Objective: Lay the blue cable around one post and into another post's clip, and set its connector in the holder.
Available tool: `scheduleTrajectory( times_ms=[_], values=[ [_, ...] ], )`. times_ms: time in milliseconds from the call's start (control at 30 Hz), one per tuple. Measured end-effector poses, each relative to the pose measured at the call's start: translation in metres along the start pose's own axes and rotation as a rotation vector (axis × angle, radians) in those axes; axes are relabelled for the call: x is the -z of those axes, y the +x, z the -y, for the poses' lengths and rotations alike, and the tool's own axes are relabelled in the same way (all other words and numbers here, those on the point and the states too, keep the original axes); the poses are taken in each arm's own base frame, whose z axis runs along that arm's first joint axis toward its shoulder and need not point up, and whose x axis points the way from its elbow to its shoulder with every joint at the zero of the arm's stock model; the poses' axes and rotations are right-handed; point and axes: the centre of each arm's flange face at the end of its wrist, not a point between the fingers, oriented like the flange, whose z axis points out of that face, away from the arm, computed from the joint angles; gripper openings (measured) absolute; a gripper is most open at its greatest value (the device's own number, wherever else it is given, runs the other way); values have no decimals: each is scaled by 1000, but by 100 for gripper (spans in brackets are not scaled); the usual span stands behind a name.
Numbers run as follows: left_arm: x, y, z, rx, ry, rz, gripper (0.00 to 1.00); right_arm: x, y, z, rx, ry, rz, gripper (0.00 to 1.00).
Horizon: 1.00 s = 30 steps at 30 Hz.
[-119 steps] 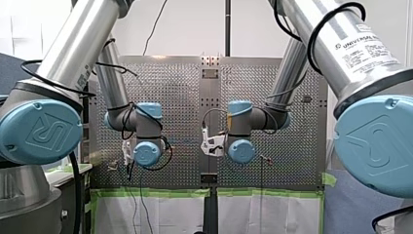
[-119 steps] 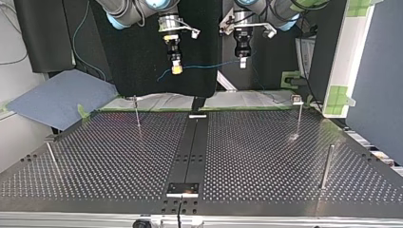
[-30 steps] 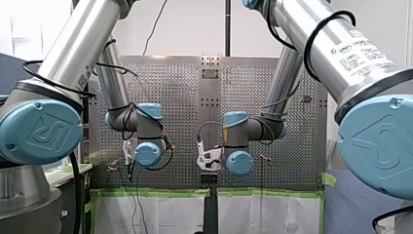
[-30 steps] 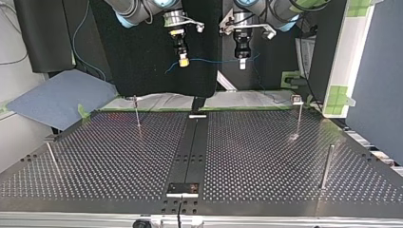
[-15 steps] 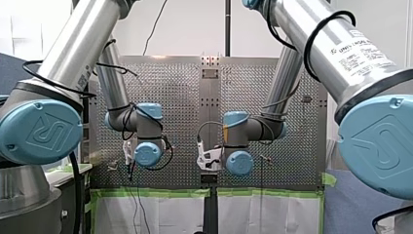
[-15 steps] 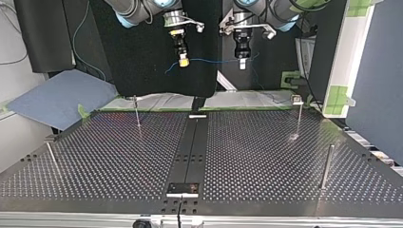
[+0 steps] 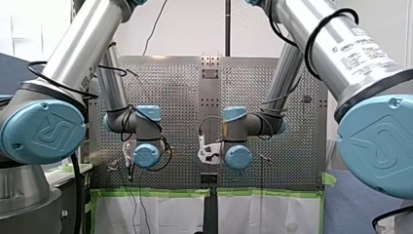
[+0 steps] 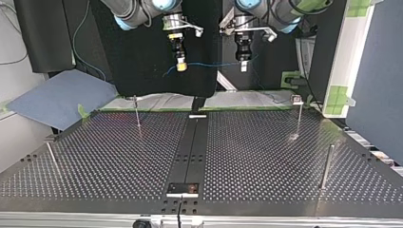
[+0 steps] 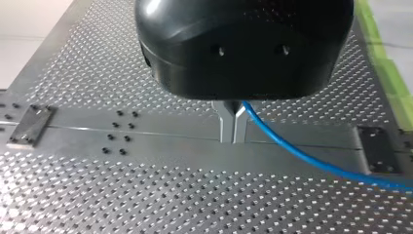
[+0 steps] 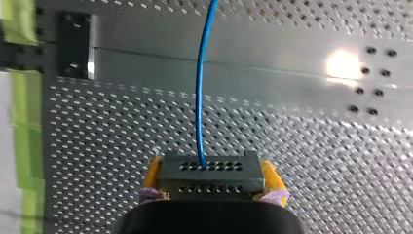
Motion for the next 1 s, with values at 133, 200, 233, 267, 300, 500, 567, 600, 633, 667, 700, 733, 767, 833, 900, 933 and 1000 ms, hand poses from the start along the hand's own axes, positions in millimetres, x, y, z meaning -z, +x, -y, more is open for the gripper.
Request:
scheduleTrajectory(
  times_ms=[133,200,233,267,300,500,567,600,633,667,700,733,767,833,900,933,1000],
  values=[
    [-16,-12,0,41,0,22,0,-12,22,-4,-37,-36,-26,0],
    [-21,-18,1,60,1,30,0,-16,33,-7,-57,-52,-37,0],
    [-22,-21,1,65,1,32,0,-18,37,-8,-65,-58,-40,0],
    [-23,-24,1,70,1,34,0,-19,43,-9,-76,-64,-42,0],
    [-24,-27,2,74,-1,36,0,-19,46,-10,-84,-67,-44,0],
    [-33,-47,6,88,-5,54,0,-19,70,-16,-120,-74,-49,0],
    [-36,-54,8,91,-7,58,0,-19,79,-17,-121,-68,-54,0],
    [-37,-58,9,94,-7,62,0,-19,83,-16,-122,-64,-57,0],
    [-39,-62,9,98,-8,65,0,-20,87,-16,-123,-59,-60,0],
    [-41,-66,10,101,-9,69,0,-21,94,-15,-124,-51,-66,0],
    [-43,-72,10,107,-11,74,0,-22,100,-15,-124,-44,-72,0],
    [-45,-76,11,112,-13,80,0,-24,105,-14,-125,-37,-78,0],
    [-48,-81,11,116,-16,85,0,-25,114,-12,-124,-27,-88,0],
    [-54,-92,11,126,-24,100,0,-27,127,-10,-121,-13,-102,0],
    [-59,-104,11,134,-38,114,0,-29,143,-7,-120,0,-120,0],
    [-62,-109,10,138,-45,120,0,-30,150,-6,-120,4,-128,0],
    [-67,-121,8,150,-61,135,0,-32,167,-5,-122,11,-145,0]
  ],
)
